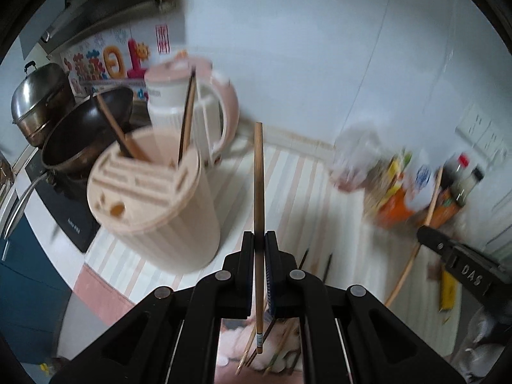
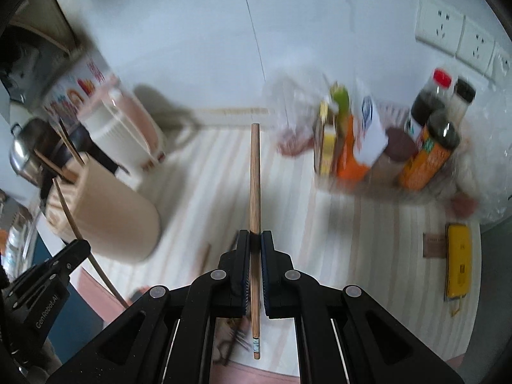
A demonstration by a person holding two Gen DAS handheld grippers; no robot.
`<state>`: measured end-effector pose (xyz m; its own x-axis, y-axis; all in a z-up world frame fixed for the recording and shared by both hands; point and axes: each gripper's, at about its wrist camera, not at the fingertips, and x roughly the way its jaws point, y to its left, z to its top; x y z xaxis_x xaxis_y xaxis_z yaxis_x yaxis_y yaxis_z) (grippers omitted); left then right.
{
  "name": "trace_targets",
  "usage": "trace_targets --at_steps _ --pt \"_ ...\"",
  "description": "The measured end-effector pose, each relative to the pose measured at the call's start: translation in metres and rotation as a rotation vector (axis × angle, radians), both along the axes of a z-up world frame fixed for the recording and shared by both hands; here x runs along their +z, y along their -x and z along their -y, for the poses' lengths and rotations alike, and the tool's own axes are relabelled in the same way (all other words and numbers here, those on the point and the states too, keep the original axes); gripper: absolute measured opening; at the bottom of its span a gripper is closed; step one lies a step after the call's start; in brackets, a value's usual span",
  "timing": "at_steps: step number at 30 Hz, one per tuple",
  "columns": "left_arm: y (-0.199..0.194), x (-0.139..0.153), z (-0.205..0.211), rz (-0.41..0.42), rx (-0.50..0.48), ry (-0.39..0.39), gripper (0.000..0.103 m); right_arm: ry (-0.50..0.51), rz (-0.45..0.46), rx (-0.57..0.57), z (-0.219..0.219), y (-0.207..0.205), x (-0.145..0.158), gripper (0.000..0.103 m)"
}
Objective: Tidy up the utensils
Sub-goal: 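Carry both wooden chopsticks over the beige holder and lower them into slots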
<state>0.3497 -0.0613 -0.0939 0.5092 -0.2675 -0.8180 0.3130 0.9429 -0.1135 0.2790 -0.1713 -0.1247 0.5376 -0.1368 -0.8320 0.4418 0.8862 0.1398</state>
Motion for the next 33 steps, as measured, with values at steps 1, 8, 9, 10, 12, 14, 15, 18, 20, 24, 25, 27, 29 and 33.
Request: trace_targets --at_steps 1,8,9,10,12,14,15,18,20,24,25,27,29,33 --pt "-0.004 0.009 -0.001 0.011 0.005 0.016 0.004 0.0 0.016 -0.001 0.001 -0.002 0.007 0.007" --pt "-0.033 0.077 -0.018 0.12 0.06 0.085 0.004 -0.015 0.156 0.004 -0.006 -0.035 0.063 0.007" --pt "-0.038 0.086 -0.024 0.135 0.072 0.092 0.004 -0.018 0.169 0.008 -0.009 -0.04 0.069 0.007" --pt "-0.043 0.096 -0.031 0.155 0.086 0.094 0.004 -0.026 0.187 0.015 -0.012 -0.047 0.074 0.007" --pt "-0.054 0.113 -0.046 0.19 0.116 0.094 0.004 -0.045 0.231 0.032 -0.023 -0.062 0.087 0.007" --pt "-0.067 0.125 -0.063 0.217 0.149 0.091 0.004 -0.063 0.268 0.047 -0.034 -0.076 0.097 0.007" --pt "-0.073 0.129 -0.07 0.228 0.163 0.086 0.004 -0.075 0.287 0.058 -0.042 -0.086 0.101 0.007" --pt "-0.097 0.135 -0.093 0.243 0.208 0.083 0.004 -0.1 0.333 0.075 -0.062 -0.114 0.11 0.007" --pt "-0.111 0.132 -0.105 0.247 0.228 0.08 0.004 -0.116 0.354 0.084 -0.078 -0.133 0.113 0.007" --pt "-0.137 0.12 -0.122 0.231 0.244 0.092 0.004 -0.111 0.397 0.091 -0.106 -0.161 0.115 0.007" --pt "-0.143 0.115 -0.125 0.221 0.243 0.098 0.004 -0.109 0.405 0.093 -0.112 -0.166 0.115 0.007" --pt "-0.154 0.101 -0.13 0.196 0.24 0.102 0.004 -0.102 0.408 0.098 -0.121 -0.177 0.11 0.007" --pt "-0.161 0.09 -0.132 0.178 0.239 0.101 0.004 -0.102 0.401 0.105 -0.126 -0.189 0.102 0.007" --pt "-0.168 0.073 -0.136 0.153 0.243 0.103 0.004 -0.091 0.374 0.122 -0.136 -0.202 0.084 0.007"
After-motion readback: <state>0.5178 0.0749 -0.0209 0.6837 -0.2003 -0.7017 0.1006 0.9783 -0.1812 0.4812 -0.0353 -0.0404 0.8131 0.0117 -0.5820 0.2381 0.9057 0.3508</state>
